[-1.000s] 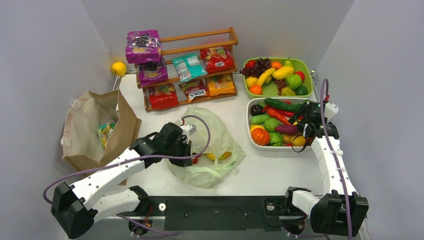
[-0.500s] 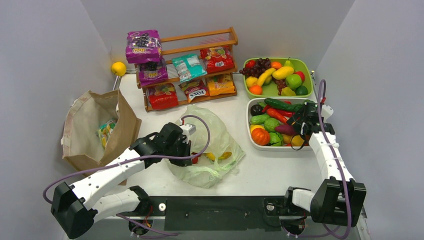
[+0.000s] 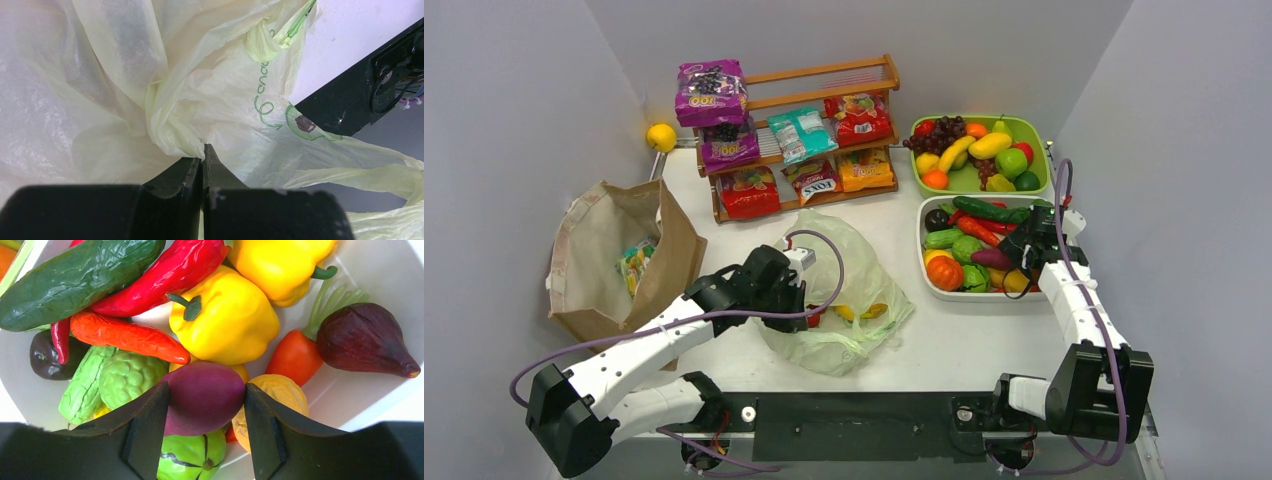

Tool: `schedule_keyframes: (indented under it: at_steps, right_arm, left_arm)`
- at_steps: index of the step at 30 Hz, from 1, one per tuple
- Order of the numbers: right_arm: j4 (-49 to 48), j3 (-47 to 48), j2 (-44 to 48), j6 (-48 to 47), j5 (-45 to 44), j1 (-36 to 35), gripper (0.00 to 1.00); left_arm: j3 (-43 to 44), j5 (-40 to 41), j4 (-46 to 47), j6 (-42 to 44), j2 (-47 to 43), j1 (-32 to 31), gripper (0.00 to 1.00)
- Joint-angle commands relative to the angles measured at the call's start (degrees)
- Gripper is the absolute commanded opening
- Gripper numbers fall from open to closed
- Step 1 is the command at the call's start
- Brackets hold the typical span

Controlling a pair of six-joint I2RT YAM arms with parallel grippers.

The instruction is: Place the food into the grocery bag and tie it

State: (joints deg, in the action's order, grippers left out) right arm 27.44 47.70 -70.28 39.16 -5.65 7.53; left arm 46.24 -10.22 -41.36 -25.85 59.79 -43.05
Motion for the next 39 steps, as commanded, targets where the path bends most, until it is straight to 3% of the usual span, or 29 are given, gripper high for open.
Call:
schedule_keyframes:
  at_steps: [1,4,8,16,30,39]
  right_arm:
    - [-1.8,-0.9,-0.3,0.0,-0.3,0.4,0.37]
    - [-1.8,-0.5,0.3,-0.1,0.3,0.2,0.22]
    - [-0.4,1.2,1.7,-0.6,-0.3,-0.9,0.13]
    - [4.9,7.6,5.6,-1.7,-6.3,-9.6,0.09]
    - [8.8,10.4,14.1,1.8,-6.8,-22.9,0.05]
    - [7.8,7.4,21.1,11.4,-16.3,-43.7,0.05]
  left_arm:
    - [0.5,0.7,1.2,0.2,-0.8,-0.1,0.0]
    - [0.5,0.7,1.2,0.2,-0.4,-0.2,0.0]
    - [0.6,0.7,1.2,0.3,-0.2,-0.2,0.0]
    - [0.6,0.7,1.2,0.3,0.1,0.0,0.0]
    - [0.7,0.9,1.3,0.5,-0.9,0.5,0.0]
    - [0.6,2.5,4.6,-1.3,-3.5,0.7,0.0]
